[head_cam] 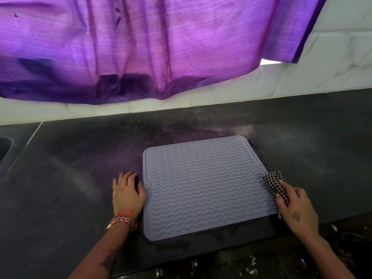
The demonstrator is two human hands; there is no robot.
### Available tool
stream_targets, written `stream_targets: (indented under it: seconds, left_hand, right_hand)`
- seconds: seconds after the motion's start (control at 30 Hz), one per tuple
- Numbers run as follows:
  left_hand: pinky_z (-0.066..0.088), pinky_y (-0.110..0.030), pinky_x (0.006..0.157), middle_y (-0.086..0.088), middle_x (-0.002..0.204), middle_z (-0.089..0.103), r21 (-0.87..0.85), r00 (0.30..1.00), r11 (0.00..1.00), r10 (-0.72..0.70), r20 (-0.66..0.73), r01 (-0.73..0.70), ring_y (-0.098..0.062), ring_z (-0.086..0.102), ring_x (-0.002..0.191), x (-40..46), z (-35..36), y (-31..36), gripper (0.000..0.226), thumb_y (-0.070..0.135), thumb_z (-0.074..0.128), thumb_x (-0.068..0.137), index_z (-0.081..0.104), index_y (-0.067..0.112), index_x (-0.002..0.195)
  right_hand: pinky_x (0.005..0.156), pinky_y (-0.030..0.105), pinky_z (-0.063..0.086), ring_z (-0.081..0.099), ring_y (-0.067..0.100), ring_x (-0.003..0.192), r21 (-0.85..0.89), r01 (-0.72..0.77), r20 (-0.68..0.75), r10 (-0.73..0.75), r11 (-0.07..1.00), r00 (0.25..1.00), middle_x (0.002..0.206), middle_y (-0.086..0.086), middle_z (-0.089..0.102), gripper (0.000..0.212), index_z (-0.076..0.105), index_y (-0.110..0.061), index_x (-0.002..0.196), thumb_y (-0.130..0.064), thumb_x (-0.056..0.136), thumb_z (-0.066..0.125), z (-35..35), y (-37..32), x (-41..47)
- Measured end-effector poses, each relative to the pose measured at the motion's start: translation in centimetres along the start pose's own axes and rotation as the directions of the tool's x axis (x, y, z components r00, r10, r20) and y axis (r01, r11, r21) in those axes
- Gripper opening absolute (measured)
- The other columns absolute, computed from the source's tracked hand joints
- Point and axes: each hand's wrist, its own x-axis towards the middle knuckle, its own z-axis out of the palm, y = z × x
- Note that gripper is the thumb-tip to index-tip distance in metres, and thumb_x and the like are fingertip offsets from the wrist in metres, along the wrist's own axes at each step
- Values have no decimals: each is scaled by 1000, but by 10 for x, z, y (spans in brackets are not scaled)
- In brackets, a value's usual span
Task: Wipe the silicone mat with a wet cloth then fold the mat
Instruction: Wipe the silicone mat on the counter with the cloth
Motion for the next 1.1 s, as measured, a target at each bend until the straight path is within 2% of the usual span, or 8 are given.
stream_targets:
  seconds: [0.27,0.37,0.53,0.67,0.8,0.9,1.03,1.1]
  left_hand:
    - [5,-40,118,-12,141,44,5,1000,1000,3,-1,-3,-30,28,138,1,2,-1,43,23,49,90,51,7,130]
    - [6,-41,118,-14,139,47,-13,1000,1000,7,-17,-8,-31,30,137,0,3,-2,42,21,52,89,53,6,128]
    - [7,-41,118,-14,138,48,-15,1000,1000,8,-21,-8,-32,32,136,-1,5,-4,40,21,52,89,54,7,126]
    - [7,-41,118,-12,140,47,-10,1000,1000,14,-17,-15,-30,31,137,1,7,-6,41,23,50,89,53,9,128]
    - [6,-40,118,-11,141,45,-10,1000,1000,13,-10,-14,-29,29,138,1,8,-7,42,25,49,90,52,10,129]
    - [5,-39,118,-11,142,45,-24,1000,1000,12,-17,-13,-29,28,138,0,7,-7,42,26,49,90,51,10,129]
    - [5,-39,118,-11,141,45,-40,1000,999,8,-17,-9,-29,28,138,0,6,-7,43,27,49,91,51,10,130]
    - [5,-39,118,-10,141,46,-60,1000,998,2,-21,-3,-28,28,139,1,6,-8,43,28,50,90,51,10,130]
  right_hand:
    - [75,32,45,48,24,105,-38,102,20,-101,994,995,120,11,47,43,49,-17,132,-20,89,56,12,-29,-23]
    - [73,30,44,49,23,104,24,92,12,-93,995,996,119,10,47,42,49,-18,132,-21,90,54,12,-36,-23]
    - [75,27,40,50,23,98,17,267,41,-267,964,963,110,10,52,42,55,-13,126,-13,85,62,29,-56,-37]
    - [75,23,38,47,14,94,153,264,15,-270,952,963,108,2,48,40,53,-18,127,-15,88,58,34,-65,-42]
    - [76,26,44,51,19,99,108,420,71,-429,901,901,111,4,53,39,56,-21,123,-16,85,62,47,-83,-56]
    - [79,21,42,49,15,103,188,415,91,-436,890,895,114,-1,49,39,51,-25,128,-24,89,56,51,-99,-61]
    - [83,26,46,52,19,103,183,578,151,-604,795,783,115,1,52,40,52,-29,126,-28,86,51,59,-128,-78]
    - [87,26,44,51,19,106,216,580,165,-615,785,771,118,0,50,41,50,-30,127,-31,86,48,58,-142,-83]
